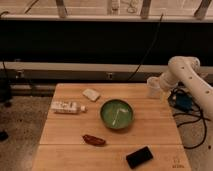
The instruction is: Pick up the ceramic cup
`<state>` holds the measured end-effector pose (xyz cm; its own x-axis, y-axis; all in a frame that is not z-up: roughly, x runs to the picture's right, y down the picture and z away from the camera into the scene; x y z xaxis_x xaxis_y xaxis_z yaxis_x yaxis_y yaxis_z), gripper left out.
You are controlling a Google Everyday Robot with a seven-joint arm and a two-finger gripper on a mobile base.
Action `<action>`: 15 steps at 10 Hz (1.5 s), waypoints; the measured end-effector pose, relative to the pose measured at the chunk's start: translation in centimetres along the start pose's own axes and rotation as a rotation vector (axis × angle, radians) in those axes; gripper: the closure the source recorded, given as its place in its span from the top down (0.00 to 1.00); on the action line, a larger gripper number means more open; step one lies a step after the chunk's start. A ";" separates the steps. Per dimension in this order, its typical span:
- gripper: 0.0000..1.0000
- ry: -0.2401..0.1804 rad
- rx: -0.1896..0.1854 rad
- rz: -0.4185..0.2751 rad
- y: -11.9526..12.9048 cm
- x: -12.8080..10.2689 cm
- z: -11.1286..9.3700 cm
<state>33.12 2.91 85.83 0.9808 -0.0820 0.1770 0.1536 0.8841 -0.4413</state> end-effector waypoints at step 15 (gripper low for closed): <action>0.04 0.060 -0.022 -0.002 -0.9 1.7 3.8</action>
<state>34.19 3.75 89.84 0.9858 -0.1117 0.1252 0.1575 0.8735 -0.4607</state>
